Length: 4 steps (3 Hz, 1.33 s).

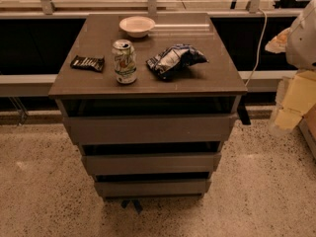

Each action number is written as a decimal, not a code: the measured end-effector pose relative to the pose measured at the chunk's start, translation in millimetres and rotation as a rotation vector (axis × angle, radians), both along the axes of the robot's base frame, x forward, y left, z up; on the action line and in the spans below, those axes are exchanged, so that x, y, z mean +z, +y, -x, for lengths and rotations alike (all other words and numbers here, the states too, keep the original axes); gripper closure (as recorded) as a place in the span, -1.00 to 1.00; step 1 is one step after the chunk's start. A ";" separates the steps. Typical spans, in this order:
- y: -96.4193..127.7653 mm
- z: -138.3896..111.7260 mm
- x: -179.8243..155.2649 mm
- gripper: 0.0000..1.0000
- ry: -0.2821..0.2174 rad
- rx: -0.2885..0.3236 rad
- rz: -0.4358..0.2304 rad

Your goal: Open middle drawer

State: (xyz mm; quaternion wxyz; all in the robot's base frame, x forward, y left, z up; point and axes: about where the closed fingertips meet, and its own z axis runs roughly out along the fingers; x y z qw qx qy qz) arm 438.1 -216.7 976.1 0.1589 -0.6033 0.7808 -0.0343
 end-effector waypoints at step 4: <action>81.1 35.5 -135.1 -1.00 0.250 0.262 -0.156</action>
Offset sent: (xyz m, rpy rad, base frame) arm -0.0305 0.0490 -0.0912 0.0986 0.1847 0.1762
